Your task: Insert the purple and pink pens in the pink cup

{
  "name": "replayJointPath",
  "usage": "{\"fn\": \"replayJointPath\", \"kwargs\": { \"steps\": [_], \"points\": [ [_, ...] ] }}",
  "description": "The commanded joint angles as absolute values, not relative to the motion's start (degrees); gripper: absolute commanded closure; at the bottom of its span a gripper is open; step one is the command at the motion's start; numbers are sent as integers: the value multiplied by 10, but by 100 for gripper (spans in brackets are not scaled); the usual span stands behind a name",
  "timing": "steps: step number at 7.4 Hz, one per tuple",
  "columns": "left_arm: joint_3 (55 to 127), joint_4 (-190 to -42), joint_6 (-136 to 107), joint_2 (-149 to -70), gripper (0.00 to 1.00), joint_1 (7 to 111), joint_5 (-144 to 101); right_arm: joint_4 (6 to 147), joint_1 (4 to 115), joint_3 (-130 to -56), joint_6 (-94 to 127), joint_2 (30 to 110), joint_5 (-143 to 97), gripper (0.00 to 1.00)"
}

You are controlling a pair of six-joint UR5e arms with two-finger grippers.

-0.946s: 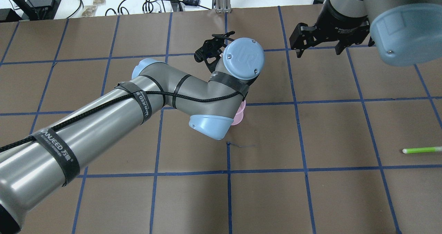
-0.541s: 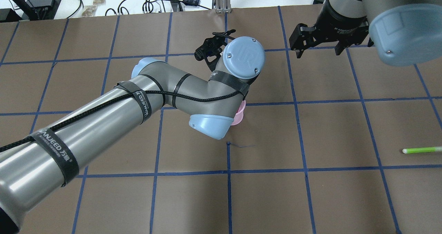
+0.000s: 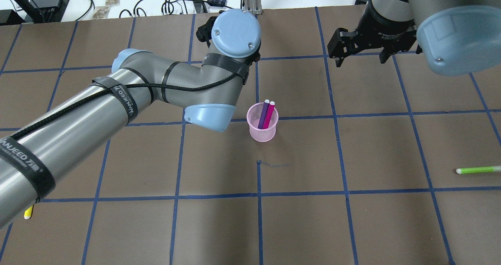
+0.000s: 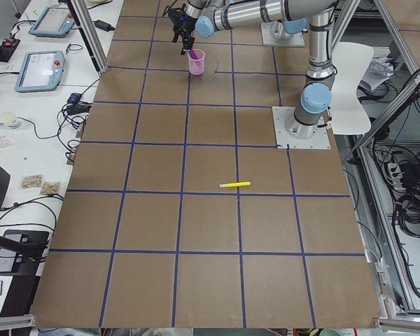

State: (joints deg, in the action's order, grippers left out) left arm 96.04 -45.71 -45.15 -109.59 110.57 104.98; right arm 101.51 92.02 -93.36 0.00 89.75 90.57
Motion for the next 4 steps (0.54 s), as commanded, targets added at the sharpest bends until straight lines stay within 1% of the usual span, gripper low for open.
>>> {"fn": "replayJointPath", "kwargs": {
  "steps": [1,2,4],
  "points": [
    [957,-543,-315,-1065,0,1043,1012,1015,920,-940,-2,898,907,0],
    [943,-601,-269,-1047,0,1022,972,1015,920,-940,-1,898,907,0],
    [892,-760,-168,-1013,0,958,904,1015,920,-940,-1,900,907,0]
  ]
}}
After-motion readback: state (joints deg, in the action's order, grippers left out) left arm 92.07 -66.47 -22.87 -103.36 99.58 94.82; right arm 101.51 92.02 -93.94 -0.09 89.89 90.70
